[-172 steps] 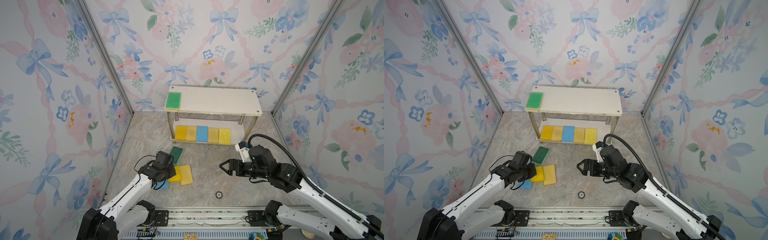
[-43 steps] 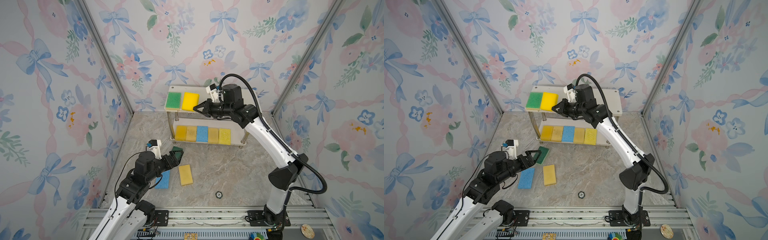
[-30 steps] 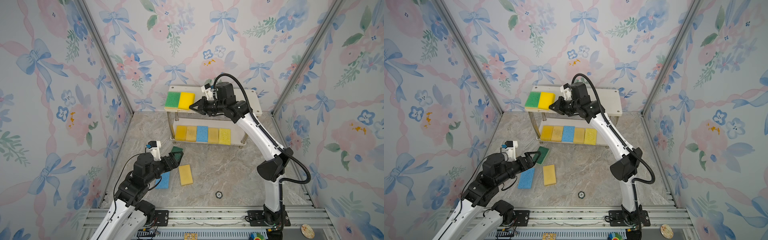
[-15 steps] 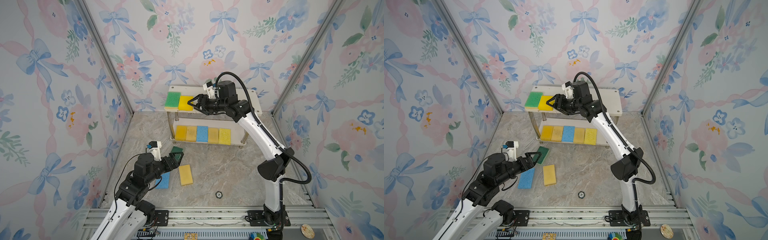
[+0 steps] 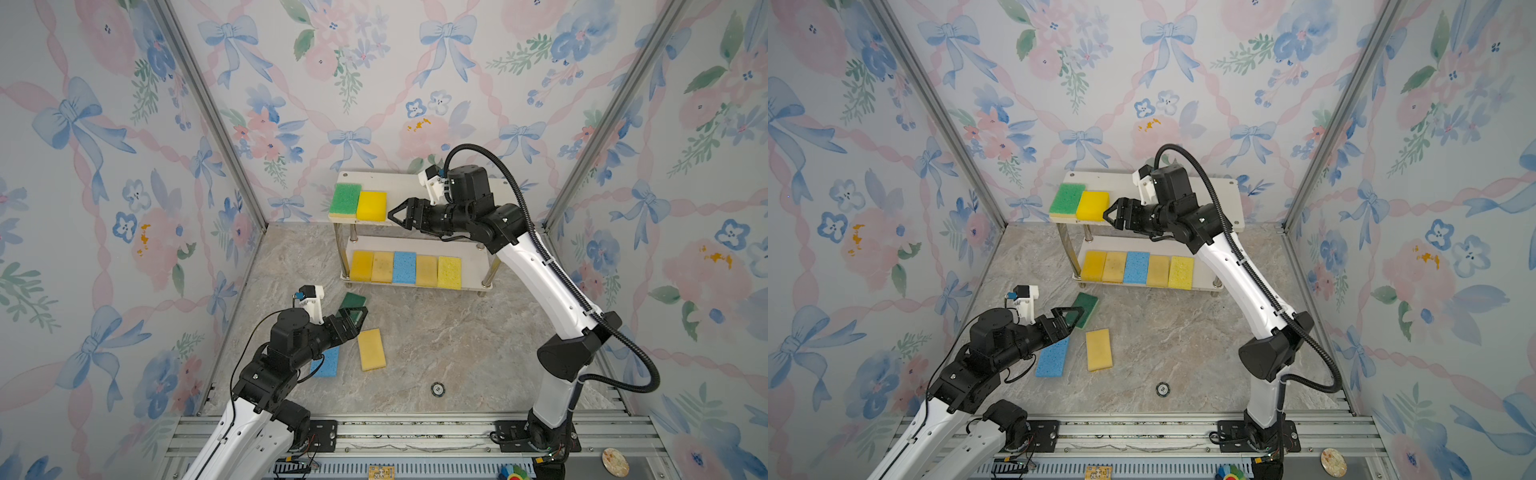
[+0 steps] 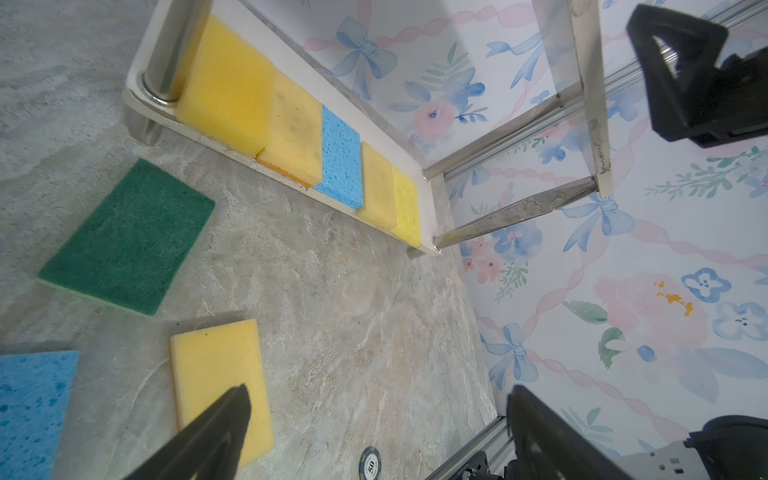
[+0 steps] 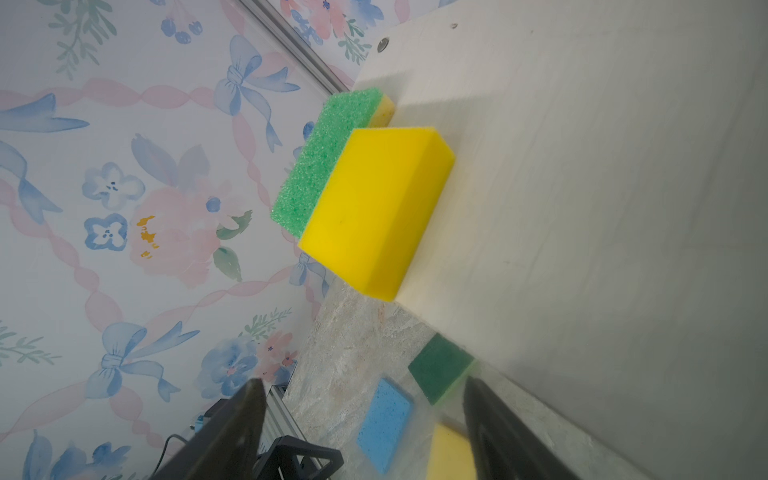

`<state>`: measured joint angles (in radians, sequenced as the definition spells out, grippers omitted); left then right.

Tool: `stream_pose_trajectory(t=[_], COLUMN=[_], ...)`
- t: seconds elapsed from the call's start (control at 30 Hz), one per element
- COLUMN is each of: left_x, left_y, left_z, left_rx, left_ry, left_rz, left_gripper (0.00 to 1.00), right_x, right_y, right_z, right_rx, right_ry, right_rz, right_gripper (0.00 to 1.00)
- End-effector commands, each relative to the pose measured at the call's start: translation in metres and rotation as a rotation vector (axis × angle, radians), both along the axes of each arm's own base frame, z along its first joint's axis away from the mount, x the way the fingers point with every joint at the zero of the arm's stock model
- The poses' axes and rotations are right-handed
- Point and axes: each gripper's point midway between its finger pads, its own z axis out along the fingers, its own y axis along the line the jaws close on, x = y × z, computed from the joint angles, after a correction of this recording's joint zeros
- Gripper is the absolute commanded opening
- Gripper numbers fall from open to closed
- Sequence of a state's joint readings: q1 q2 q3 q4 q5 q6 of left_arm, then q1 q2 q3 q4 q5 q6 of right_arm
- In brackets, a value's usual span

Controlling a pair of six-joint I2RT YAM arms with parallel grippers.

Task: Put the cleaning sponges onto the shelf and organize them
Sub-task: 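Open and withdraw the right gripper while the left reaches the pale sponge, then grasp the pale yellow sponge with the left gripper and lift it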

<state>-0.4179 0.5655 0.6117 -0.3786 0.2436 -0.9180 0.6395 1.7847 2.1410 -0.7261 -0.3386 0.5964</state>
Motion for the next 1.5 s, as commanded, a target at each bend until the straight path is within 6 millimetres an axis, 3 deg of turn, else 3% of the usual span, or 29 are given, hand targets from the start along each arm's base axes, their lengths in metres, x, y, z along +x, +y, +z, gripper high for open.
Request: stream_pose_trajectory(t=[0.0, 0.1, 0.17, 0.33, 0.43, 0.53, 0.6, 0.83, 0.97, 1.07, 1.2, 1.37, 1.47], left_x=[-0.004, -0.010, -0.014, -0.016, -0.011, -0.007, -0.004, 0.004, 0.003, 0.003, 0.001, 0.004, 0.006], left_y=[-0.003, -0.004, -0.007, -0.013, -0.009, -0.012, -0.015, -0.021, -0.023, -0.023, -0.024, -0.032, -0.043], left_z=[-0.034, -0.070, -0.101, -0.144, -0.166, -0.179, -0.185, -0.189, -0.192, -0.196, -0.195, -0.172, -0.142], left_rx=[-0.004, 0.035, 0.104, 0.284, 0.361, 0.377, 0.382, 0.406, 0.416, 0.425, 0.416, 0.347, 0.269], left_ry=[0.102, 0.181, 0.260, 0.352, 0.394, 0.413, 0.423, 0.427, 0.435, 0.445, 0.446, 0.388, 0.309], left_rz=[-0.006, 0.007, 0.007, -0.010, -0.004, -0.008, -0.015, -0.036, -0.060, -0.072, -0.092, -0.115, -0.150], left_gripper=[0.98, 0.98, 0.98, 0.98, 0.98, 0.96, 0.93, 0.73, 0.48, 0.35, 0.07, 0.02, 0.02], right_x=[-0.029, -0.051, -0.065, -0.096, -0.113, -0.129, -0.135, -0.147, -0.148, -0.148, -0.148, -0.152, -0.155], right_y=[-0.024, -0.053, -0.075, -0.121, -0.137, -0.145, -0.148, -0.157, -0.158, -0.157, -0.157, -0.154, -0.143], right_z=[0.024, 0.011, -0.012, -0.072, -0.102, -0.118, -0.124, -0.145, -0.152, -0.152, -0.152, -0.166, -0.172], right_rx=[0.021, 0.036, 0.025, -0.059, -0.097, -0.122, -0.122, -0.154, -0.146, -0.133, -0.122, -0.140, -0.086], right_ry=[-0.112, -0.138, -0.131, -0.084, -0.044, -0.024, -0.019, 0.028, 0.048, 0.058, 0.073, 0.158, 0.237], right_rz=[-0.008, -0.047, -0.086, -0.137, -0.135, -0.117, -0.109, -0.120, -0.131, -0.136, -0.143, -0.137, -0.117], right_gripper=[0.81, 0.85, 0.87, 0.92, 0.95, 0.99, 0.97, 0.97, 0.97, 0.97, 0.97, 0.97, 0.97])
